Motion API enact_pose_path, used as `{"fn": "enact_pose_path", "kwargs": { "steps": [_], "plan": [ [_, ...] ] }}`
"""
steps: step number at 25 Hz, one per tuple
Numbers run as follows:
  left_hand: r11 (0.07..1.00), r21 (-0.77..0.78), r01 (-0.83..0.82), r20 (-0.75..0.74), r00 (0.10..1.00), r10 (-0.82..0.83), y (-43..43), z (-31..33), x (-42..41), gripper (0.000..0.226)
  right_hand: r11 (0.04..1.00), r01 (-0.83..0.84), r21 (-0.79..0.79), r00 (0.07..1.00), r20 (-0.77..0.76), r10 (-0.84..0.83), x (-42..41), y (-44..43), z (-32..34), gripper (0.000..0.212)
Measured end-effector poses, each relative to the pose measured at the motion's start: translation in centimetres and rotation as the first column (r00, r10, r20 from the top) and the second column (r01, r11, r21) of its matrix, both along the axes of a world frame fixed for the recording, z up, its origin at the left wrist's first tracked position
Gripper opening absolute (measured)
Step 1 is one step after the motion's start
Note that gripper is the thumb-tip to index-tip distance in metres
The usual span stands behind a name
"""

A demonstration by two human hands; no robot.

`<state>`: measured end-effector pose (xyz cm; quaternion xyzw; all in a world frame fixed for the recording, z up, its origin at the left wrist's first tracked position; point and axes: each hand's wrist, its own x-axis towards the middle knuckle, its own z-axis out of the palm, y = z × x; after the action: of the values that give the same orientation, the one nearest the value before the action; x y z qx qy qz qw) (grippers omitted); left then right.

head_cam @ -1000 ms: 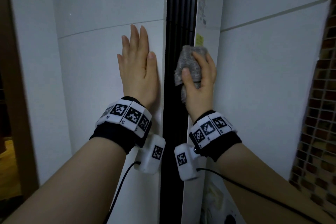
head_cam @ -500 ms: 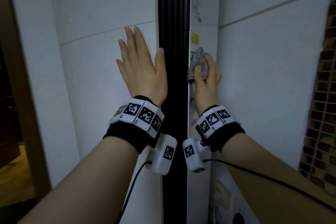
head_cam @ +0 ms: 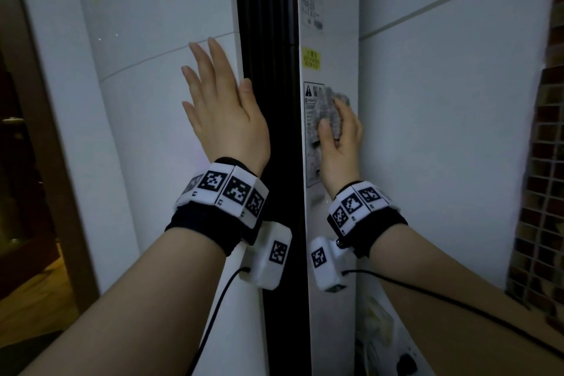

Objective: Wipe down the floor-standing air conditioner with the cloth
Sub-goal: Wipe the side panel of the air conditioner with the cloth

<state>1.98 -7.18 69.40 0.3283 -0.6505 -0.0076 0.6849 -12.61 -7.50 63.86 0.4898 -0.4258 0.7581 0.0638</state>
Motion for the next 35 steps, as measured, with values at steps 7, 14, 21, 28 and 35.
{"fn": "enact_pose_path", "kwargs": {
  "steps": [7, 14, 21, 28, 35],
  "plan": [
    [0.993, -0.111, -0.048, 0.034, 0.998, 0.052, 1.5, 0.8, -1.6, 0.064, 0.998, 0.065, 0.024, 0.991, -0.118, -0.062, -0.9, 0.1, -0.2, 0.041],
    [0.968, -0.145, -0.204, 0.097, 0.971, 0.219, 1.6, 0.5, -2.1, 0.061, 0.999, -0.005, 0.032, 0.997, -0.083, 0.008, -2.6, -0.3, 0.4, 0.042],
    [0.892, -0.085, -0.444, 0.18, 0.873, 0.452, 2.2, 1.0, -3.6, 0.072, 0.998, 0.022, 0.058, 0.994, -0.107, -0.015, -3.2, -1.0, 0.9, 0.044],
    [0.877, -0.159, -0.453, 0.217, 0.851, 0.479, 1.7, 0.7, -3.6, 0.075, 0.998, 0.04, 0.046, 0.997, -0.066, -0.037, -3.9, -1.5, 1.7, 0.043],
    [0.868, -0.18, -0.462, 0.158, 0.858, 0.489, 1.4, 0.7, -3.9, 0.073, 0.995, 0.03, 0.099, 0.998, 0.052, -0.036, -5.5, -2.4, 2.5, 0.042]
  ]
}}
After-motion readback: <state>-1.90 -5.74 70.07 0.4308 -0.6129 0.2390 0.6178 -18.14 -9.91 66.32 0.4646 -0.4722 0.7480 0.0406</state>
